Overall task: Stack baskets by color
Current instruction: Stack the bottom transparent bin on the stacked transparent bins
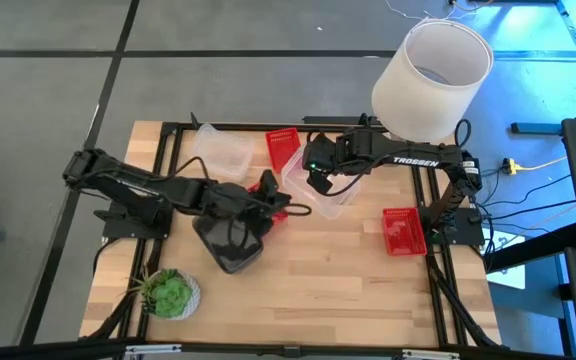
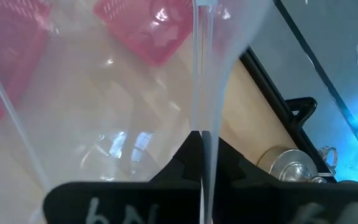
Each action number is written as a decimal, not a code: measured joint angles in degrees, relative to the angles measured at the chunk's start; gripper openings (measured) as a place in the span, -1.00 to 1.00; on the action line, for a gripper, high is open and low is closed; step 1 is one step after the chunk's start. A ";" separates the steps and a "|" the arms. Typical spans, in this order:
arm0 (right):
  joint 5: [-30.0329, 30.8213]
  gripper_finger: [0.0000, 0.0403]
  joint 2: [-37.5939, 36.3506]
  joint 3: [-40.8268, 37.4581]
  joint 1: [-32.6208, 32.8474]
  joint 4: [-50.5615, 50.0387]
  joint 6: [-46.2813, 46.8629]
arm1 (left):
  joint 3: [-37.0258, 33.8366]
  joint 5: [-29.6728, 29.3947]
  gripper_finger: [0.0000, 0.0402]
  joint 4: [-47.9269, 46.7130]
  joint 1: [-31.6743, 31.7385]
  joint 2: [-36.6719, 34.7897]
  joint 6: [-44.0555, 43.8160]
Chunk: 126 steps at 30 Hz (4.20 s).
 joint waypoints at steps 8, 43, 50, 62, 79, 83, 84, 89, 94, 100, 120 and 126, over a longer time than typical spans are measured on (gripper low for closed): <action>-0.02 -1.00 0.00 0.00 0.00 0.02 -1.20 | -0.02 0.01 -0.69 0.04 3.27 0.81 -0.33; 14.98 -1.00 0.02 -0.04 0.02 0.48 -0.97 | -0.02 -7.16 -0.69 -1.71 5.14 0.79 5.86; 15.00 -1.00 0.02 -0.04 0.04 0.59 -1.05 | 0.00 -7.12 -0.69 -1.49 5.69 2.37 9.18; 15.14 -1.00 0.09 -0.07 0.00 0.72 -1.19 | 0.00 -19.37 -0.69 5.22 6.05 10.23 26.48; 15.58 -0.99 0.07 -0.07 -0.04 0.71 -1.24 | -0.07 -19.26 -0.91 8.73 7.61 10.21 27.14; 13.66 -0.91 -0.02 -0.07 -0.06 0.97 -3.00 | -0.09 -19.33 -0.97 8.50 7.57 10.28 27.05; 13.34 -0.88 -0.04 -0.07 -0.04 1.07 -2.89 | -0.09 -19.40 -0.98 8.41 7.57 10.28 27.04; 12.71 -0.74 -0.04 -0.07 -0.02 1.75 -5.16 | -0.09 -19.71 -0.99 6.95 7.61 10.28 26.68; 12.15 -0.50 -0.04 -0.07 0.16 2.38 -12.13 | -0.09 -19.68 -1.00 5.62 7.61 10.27 25.97; 14.97 -0.21 -0.02 -0.01 2.20 3.44 -14.87 | -0.07 -20.95 -1.00 2.00 7.93 10.01 20.18; 12.33 -0.13 0.04 21.28 7.77 -6.69 -18.93 | 0.04 -23.16 -1.00 -27.79 11.45 -4.86 -8.10; 8.38 -0.13 0.04 26.09 7.74 -6.67 -19.13 | 1.30 -11.01 -1.00 -47.01 14.16 -10.56 -28.37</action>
